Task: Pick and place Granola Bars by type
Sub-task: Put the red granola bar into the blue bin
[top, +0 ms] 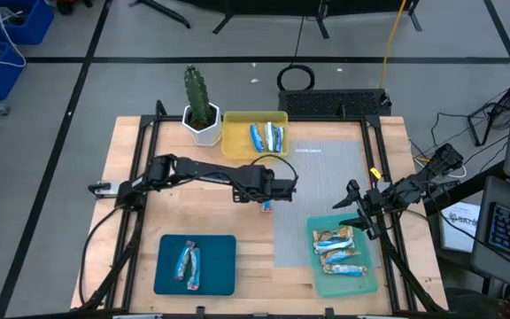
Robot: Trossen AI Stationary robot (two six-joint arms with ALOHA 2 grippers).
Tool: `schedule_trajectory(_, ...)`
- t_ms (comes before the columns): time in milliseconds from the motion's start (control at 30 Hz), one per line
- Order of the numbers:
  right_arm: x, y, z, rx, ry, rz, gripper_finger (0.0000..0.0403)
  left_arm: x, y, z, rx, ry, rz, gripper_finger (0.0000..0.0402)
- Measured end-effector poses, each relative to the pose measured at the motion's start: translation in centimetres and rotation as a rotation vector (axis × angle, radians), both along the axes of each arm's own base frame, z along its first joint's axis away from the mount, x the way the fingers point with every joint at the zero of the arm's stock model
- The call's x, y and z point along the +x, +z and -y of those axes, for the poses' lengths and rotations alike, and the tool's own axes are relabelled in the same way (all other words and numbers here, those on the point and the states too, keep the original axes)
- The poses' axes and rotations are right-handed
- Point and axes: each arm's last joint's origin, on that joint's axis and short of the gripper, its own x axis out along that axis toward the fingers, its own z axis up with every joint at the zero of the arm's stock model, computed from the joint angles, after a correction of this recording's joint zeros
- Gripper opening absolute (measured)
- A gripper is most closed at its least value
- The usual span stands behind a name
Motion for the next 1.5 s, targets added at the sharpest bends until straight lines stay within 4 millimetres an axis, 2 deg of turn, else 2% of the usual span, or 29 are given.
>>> schedule_trajectory(300,0.0,0.0,0.0,0.000,0.000,0.000,0.0230,-0.5,-2.6,0.0,-0.002,0.026,-0.025,0.0365)
schedule_trajectory(567,0.0,0.0,0.0,0.000,0.000,0.000,0.0227,-0.2,-4.1,0.0,-0.017,0.027,0.044,0.0365)
schedule_trajectory(1200,0.0,0.0,0.0,0.000,0.000,0.000,0.0231,-0.8,-5.0,0.0,-0.016,0.022,0.013,0.0365)
schedule_trajectory(1333,0.0,0.0,0.0,0.000,0.000,0.000,0.0232,-0.8,-5.0,0.2,-0.014,0.018,0.010,0.0349)
schedule_trajectory(1500,0.0,0.0,0.0,0.000,0.000,0.000,0.0230,-0.8,-5.1,0.2,-0.012,0.017,0.006,0.0306)
